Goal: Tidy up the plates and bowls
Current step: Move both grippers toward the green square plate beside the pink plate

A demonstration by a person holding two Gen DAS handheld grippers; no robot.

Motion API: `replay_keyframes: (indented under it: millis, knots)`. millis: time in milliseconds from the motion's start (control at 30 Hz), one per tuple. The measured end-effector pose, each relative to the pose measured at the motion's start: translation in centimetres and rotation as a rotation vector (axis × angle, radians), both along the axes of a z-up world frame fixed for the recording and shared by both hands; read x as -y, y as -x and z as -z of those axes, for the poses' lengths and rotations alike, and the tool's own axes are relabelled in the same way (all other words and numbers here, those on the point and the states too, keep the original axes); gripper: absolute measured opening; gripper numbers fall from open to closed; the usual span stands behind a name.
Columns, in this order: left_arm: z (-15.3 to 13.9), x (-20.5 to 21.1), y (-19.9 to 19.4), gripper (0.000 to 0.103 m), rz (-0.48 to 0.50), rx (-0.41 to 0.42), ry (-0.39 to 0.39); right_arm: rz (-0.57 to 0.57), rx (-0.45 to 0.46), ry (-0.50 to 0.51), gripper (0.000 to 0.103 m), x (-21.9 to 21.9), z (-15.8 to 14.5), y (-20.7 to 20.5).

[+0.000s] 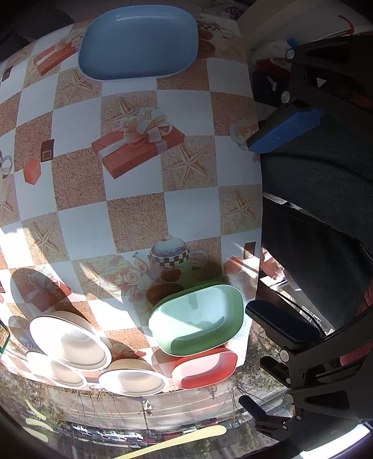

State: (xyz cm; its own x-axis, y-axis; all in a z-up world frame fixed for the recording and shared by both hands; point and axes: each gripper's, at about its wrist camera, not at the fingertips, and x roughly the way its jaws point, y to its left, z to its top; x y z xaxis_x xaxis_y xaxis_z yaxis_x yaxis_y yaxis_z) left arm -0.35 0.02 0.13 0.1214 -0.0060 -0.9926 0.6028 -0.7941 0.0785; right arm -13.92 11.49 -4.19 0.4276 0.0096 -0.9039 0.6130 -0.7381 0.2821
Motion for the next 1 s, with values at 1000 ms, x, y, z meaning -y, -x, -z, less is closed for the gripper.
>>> replay_keyframes:
  millis: [1000]
  knots:
    - [3.6,2.2,-4.1,0.103,-0.238,-0.038,0.226,-0.201,-0.081,-0.075,0.103,6.9,3.7,-4.2]
